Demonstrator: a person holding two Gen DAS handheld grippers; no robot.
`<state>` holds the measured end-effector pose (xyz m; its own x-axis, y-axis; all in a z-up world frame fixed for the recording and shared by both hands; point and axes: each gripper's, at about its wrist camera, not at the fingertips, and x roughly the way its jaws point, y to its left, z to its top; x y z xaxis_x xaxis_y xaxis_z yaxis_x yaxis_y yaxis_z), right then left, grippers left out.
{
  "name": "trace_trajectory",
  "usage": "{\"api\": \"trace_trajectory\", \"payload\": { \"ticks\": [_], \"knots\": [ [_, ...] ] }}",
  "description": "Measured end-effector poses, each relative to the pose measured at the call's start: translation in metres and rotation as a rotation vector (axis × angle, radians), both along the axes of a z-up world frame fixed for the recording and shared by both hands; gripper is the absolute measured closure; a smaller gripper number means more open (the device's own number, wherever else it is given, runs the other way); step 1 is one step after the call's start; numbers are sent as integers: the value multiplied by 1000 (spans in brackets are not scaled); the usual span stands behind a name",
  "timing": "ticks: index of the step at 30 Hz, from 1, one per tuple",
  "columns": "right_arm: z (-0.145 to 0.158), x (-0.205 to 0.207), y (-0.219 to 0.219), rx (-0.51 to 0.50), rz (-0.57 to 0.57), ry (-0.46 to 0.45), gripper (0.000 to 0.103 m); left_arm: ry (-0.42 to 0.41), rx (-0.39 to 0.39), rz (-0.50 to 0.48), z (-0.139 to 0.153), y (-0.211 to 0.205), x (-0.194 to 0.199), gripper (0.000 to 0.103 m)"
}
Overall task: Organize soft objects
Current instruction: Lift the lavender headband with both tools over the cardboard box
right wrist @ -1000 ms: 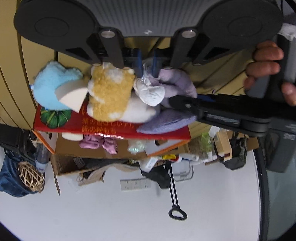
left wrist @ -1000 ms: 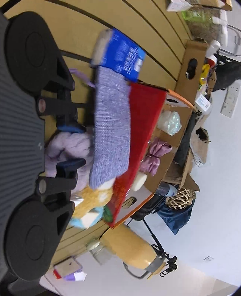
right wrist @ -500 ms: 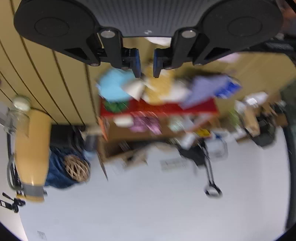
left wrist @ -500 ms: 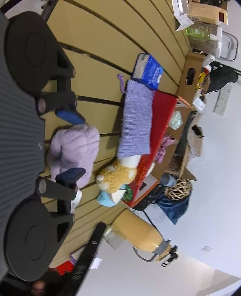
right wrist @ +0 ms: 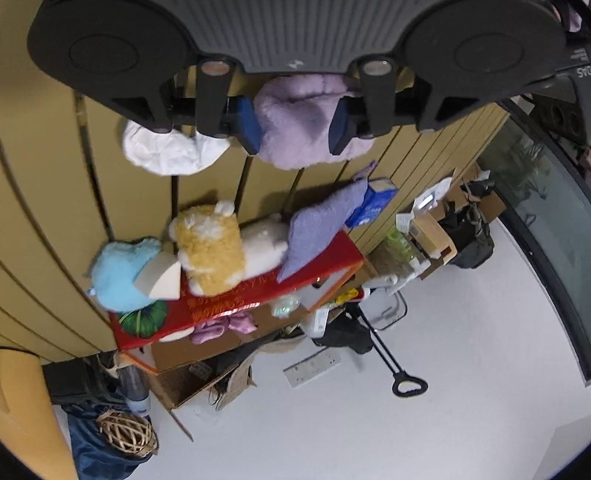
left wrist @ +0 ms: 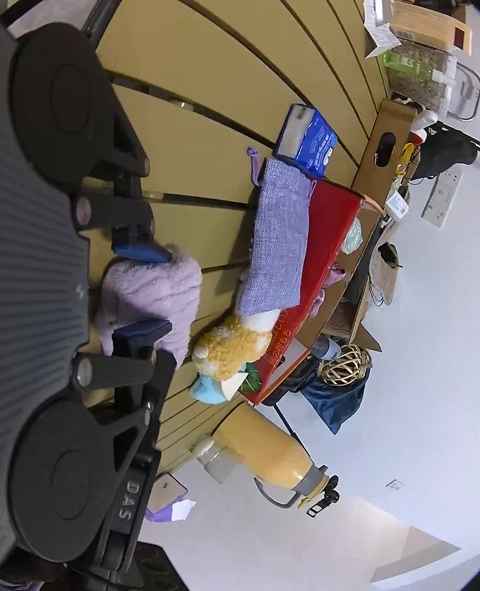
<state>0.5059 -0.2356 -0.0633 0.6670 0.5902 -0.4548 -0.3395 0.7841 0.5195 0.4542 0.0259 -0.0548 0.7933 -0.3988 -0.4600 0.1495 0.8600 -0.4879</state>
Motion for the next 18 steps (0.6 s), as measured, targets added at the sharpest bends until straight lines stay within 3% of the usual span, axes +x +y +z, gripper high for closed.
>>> {"api": "trace_trajectory", "payload": {
  "ticks": [5, 10, 14, 18],
  "knots": [
    [-6, 6, 1, 23, 8, 31, 86, -15, -29, -15, 12, 5, -1, 76],
    [30, 1, 3, 16, 44, -96, 87, -129, -67, -40, 64, 12, 18, 76],
    [78, 48, 6, 20, 71, -164, 87, -168, -58, -44, 105, 19, 76, 76],
    [111, 117, 21, -19, 72, -188, 86, -117, -5, -27, 122, 23, 154, 76]
  ]
}}
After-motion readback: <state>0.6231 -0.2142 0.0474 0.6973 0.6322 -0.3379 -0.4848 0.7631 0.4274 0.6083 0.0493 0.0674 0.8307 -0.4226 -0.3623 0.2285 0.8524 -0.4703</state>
